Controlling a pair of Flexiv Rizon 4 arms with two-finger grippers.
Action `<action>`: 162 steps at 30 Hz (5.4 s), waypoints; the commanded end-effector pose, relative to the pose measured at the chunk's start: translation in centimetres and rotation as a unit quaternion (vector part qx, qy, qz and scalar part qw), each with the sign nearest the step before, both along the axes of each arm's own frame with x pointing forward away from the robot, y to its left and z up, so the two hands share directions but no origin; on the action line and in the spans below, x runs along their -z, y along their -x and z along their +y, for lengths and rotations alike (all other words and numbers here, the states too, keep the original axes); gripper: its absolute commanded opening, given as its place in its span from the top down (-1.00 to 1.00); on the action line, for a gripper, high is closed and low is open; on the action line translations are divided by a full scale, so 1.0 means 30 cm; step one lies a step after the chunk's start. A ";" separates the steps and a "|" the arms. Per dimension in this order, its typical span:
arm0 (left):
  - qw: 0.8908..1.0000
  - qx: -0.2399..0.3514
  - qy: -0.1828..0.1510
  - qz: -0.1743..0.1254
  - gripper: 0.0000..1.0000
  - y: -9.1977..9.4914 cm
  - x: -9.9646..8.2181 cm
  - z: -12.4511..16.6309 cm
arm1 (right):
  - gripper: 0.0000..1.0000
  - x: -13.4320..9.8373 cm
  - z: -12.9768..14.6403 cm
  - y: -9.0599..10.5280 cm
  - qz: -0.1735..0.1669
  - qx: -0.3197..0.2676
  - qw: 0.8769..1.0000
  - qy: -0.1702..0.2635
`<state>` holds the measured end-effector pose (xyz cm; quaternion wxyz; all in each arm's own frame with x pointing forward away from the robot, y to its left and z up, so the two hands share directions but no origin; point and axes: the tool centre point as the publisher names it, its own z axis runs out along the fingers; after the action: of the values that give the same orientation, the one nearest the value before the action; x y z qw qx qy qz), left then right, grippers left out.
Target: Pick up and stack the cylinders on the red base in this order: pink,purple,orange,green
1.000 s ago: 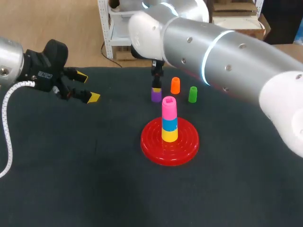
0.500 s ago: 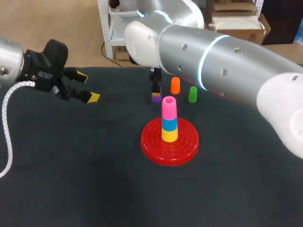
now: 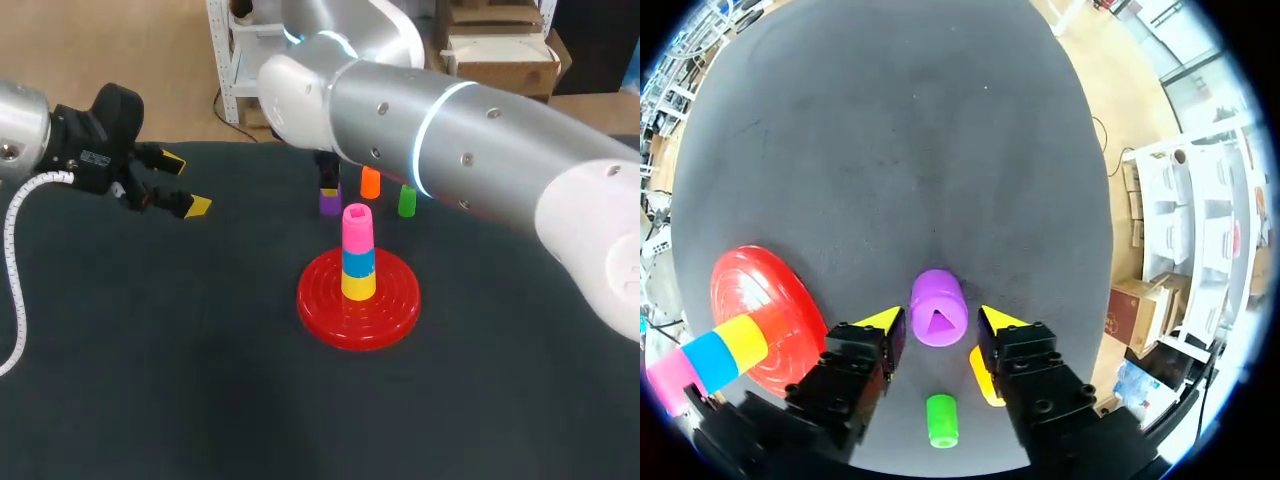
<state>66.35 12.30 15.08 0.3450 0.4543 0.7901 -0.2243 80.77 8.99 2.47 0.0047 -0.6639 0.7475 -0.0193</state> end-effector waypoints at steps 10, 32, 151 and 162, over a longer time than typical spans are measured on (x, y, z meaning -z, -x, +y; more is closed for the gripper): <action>1.000 0.001 -0.001 0.001 -1.00 -0.004 0.003 0.000 | 1.00 -0.049 0.007 -0.034 0.076 0.015 0.997 -0.008; 1.000 0.001 -0.001 0.001 -1.00 -0.004 0.003 0.000 | 1.00 -0.599 0.031 0.383 -0.005 -0.113 0.992 -0.057; 1.000 0.001 -0.001 0.001 -1.00 -0.004 0.003 0.000 | -1.00 -0.649 -0.167 0.309 -0.042 0.013 0.997 -0.058; 1.000 0.001 -0.001 0.001 -1.00 -0.004 0.003 0.000 | -1.00 -0.343 -0.207 -0.062 -0.019 0.101 0.992 -0.075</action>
<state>66.35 12.31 15.08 0.3450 0.4543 0.7901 -0.2243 77.24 2.36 15.96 0.0972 -0.5827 0.8068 0.0060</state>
